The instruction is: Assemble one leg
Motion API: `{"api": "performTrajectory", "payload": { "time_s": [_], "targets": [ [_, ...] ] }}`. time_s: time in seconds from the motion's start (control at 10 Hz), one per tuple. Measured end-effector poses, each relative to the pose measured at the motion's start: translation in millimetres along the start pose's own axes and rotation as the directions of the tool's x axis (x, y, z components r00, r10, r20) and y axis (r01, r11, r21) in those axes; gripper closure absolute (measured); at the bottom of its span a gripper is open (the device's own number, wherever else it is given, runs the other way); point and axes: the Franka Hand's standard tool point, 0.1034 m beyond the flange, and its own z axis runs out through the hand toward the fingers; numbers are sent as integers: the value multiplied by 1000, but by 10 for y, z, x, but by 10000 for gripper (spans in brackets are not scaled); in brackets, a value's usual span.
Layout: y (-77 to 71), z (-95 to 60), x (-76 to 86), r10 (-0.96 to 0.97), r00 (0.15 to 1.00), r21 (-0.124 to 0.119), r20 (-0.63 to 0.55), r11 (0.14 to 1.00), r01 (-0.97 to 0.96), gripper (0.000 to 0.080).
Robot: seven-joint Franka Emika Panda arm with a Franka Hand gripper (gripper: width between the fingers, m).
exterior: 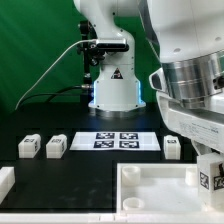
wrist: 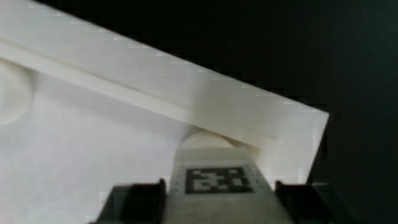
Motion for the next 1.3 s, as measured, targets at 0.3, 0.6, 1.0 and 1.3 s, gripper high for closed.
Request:
{"api": "performTrajectory", "payload": {
  "time_s": [0.3, 0.6, 1.0, 1.3],
  "targets": [
    [1, 4, -8, -39, 999, -1, 0, 999, 39, 404],
    [29, 3, -22, -397, 918, -30, 5, 918, 397, 169],
    [40, -6, -32, -821, 570, -73, 32, 567, 821, 151],
    [-49, -20, 103, -971, 238, -126, -14, 238, 963, 151]
  ]
}}
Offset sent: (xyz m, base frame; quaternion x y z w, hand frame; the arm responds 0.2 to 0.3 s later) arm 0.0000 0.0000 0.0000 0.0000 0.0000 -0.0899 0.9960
